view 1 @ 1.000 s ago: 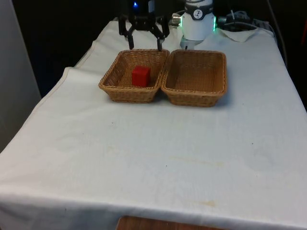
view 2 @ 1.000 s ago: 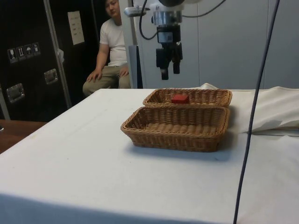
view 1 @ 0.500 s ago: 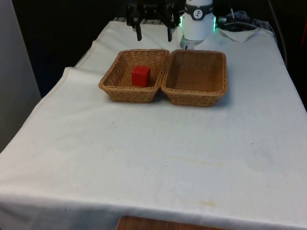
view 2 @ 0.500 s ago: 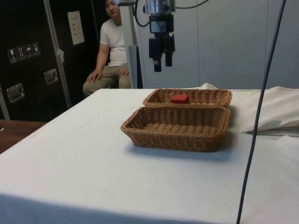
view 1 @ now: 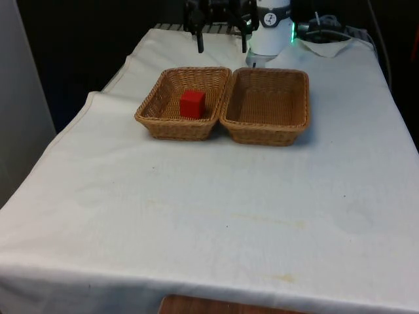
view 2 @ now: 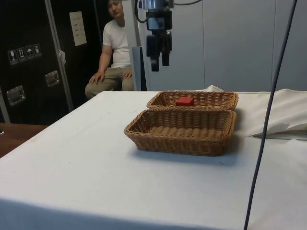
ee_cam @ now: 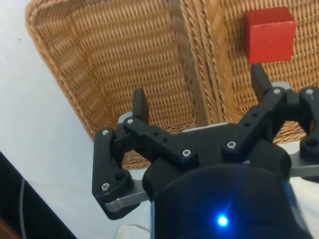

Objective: Pick up the red cube and place it into the right basket.

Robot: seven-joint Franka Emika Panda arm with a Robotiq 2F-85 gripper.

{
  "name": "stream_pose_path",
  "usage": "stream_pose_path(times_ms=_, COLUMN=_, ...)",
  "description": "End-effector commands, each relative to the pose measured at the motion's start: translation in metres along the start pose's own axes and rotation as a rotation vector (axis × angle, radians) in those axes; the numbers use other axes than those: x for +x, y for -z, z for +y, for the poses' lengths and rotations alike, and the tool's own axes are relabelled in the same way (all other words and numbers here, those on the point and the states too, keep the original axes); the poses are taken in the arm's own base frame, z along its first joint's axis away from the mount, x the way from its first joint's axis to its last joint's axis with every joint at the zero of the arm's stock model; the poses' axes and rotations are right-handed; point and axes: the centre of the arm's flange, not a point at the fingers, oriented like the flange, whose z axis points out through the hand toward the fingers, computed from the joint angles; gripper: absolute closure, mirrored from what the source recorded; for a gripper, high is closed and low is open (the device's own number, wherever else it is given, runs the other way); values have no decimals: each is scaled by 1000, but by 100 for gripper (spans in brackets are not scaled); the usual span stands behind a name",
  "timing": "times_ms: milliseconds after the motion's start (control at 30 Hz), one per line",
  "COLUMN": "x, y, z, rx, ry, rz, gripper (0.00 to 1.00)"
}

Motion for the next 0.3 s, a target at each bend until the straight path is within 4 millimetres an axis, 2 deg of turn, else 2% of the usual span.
stream_pose_path(times_ms=0, x=0, y=0, z=-2, rx=0, ry=3, rz=1, gripper=0)
stream_pose_path(times_ms=100, x=3, y=1, z=-14, rx=-13, ry=21, rz=10, gripper=0)
stream_pose_path(times_ms=267, x=3, y=0, z=-22, rx=1, ry=41, rz=3, gripper=0)
